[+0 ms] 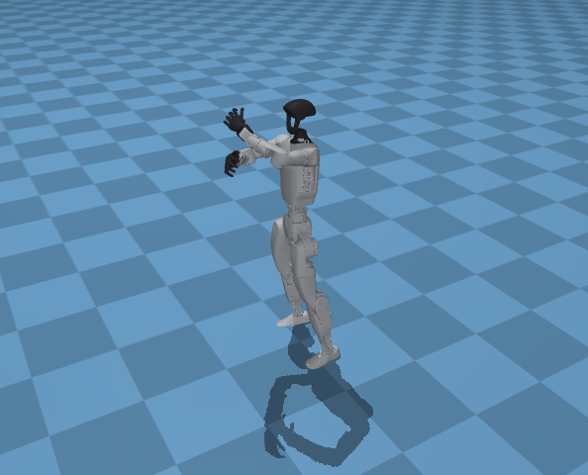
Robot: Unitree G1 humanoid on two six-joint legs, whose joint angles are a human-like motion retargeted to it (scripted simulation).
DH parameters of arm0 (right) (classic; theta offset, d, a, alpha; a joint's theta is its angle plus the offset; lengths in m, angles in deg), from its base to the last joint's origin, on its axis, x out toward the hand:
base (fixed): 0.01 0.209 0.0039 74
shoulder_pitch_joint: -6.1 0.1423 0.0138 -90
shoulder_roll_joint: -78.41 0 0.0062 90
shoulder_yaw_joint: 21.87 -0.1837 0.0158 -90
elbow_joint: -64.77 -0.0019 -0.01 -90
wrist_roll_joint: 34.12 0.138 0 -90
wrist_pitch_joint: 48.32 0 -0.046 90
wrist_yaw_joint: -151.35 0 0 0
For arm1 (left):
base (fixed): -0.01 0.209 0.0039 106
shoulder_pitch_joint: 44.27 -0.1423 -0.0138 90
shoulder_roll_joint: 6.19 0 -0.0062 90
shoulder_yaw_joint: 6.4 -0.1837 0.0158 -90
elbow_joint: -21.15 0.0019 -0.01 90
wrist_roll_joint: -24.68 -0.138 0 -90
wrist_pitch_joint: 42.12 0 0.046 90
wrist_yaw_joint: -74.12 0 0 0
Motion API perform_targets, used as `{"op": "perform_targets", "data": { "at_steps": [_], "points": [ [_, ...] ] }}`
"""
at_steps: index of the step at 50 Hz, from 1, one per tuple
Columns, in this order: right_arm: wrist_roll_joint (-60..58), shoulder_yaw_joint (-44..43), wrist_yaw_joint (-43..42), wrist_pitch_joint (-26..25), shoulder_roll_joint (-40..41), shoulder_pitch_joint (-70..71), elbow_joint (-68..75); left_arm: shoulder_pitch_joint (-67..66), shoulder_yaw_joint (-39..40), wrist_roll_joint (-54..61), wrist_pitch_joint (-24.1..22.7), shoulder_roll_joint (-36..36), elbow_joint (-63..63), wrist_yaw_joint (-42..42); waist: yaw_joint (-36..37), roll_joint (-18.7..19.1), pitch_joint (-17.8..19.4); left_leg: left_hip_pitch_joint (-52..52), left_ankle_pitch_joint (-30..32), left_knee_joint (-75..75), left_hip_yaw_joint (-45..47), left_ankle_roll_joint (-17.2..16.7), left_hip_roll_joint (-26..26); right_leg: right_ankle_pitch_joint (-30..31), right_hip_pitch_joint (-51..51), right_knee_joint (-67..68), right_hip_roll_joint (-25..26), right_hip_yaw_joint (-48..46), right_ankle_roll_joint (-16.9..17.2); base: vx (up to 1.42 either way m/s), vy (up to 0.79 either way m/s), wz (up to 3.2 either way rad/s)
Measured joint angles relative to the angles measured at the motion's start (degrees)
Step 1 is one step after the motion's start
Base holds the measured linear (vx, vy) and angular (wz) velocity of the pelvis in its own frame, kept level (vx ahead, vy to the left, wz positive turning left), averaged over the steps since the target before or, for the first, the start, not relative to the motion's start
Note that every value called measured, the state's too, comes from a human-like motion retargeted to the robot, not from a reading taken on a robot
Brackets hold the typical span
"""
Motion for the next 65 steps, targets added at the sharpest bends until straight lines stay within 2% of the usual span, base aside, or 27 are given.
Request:
{"op": "perform_targets", "data": {
  "at_steps": [8,15,22,28,36,42,47,55,65],
  "points": [
    [0.2,-3.3,1.0,-0.6,-0.8,-1.4,7.5,-1.9,2.8,-1.9,1.1,-1.2,7.0,-0.1,0.6,-0.1,0.1,0.1,-0.1,0.0,-0.3,0.1,-0.1,-0.1,0.3,0.1,-0.1,-0.3,0.0,0.00,0.00,0.00],
    [-4.7,-9.9,-3.9,-0.9,-2.7,-5.7,23.3,-9.7,11.9,-3.9,0.5,-2.7,17.9,4.8,1.0,-0.3,0.7,0.9,-0.1,-0.1,-0.6,0.6,-0.5,-0.5,1.1,0.3,-0.6,-0.6,0.0,0.00,0.00,0.00],
    [-15.2,-20.8,-12.8,-3.7,-3.8,-10.7,47.4,-26.1,22.7,-7.8,3.8,-3.5,32.1,9.8,0.2,-0.6,2.1,2.0,-0.2,-0.3,-0.9,1.4,-1.4,-1.0,2.2,0.6,-1.6,-0.9,0.0,0.00,0.00,0.00],
    [-23.9,-30.4,-15.3,-4.6,-6.3,-19.5,59.9,-44.8,32.8,-19.6,7.9,-7.3,49.9,11.7,-1.0,-0.9,3.7,2.7,-0.4,-0.3,-1.0,2.0,-1.9,-1.4,2.9,0.8,-2.1,-0.9,0.0,0.00,0.00,0.00],
    [-27.1,-40.7,-14.4,-2.2,-7.4,-43.0,57.8,-69.3,49.7,-34.8,9.1,-17.5,70.8,11.5,-2.2,-1.7,6.1,3.1,-0.7,-0.4,-0.7,2.0,-1.8,-1.7,3.1,0.7,-2.0,-0.6,0.0,0.00,0.00,0.00],
    [-28.1,-48.7,-14.4,-1.0,-4.6,-59.1,57.2,-86.1,58.7,-31.9,8.5,-25.2,72.0,9.0,-2.1,-2.0,9.5,4.3,-1.2,-0.4,-0.7,1.5,-1.2,-1.8,4.5,0.3,-1.4,-1.0,0.0,0.00,0.00,0.00],
    [-24.4,-54.0,-14.2,-0.7,-0.4,-68.8,57.6,-95.9,62.6,-26.6,8.5,-29.8,70.2,9.3,-0.6,-3.1,9.4,2.9,-0.8,-0.7,-0.7,2.0,-1.7,-2.0,2.7,0.9,-1.8,-0.8,0.0,0.00,0.00,0.00],
    [-17.9,-58.9,-17.4,1.5,6.2,-78.3,54.0,-102.0,69.0,-18.5,6.3,-33.4,69.0,13.8,1.3,-3.2,11.6,4.0,-1.0,-0.5,-1.7,1.8,-1.3,-2.1,4.6,0.6,-1.6,-1.9,-0.1,0.00,0.00,0.00],
    [-14.3,-59.1,-17.2,2.5,9.4,-80.1,49.2,-101.5,70.9,-14.4,5.6,-33.8,67.8,14.7,3.1,-4.0,9.3,2.0,-0.2,-0.7,-1.8,2.4,-2.0,-1.9,2.4,0.9,-2.2,-1.8,0.0,0.00,0.00,0.00]
  ]
}}
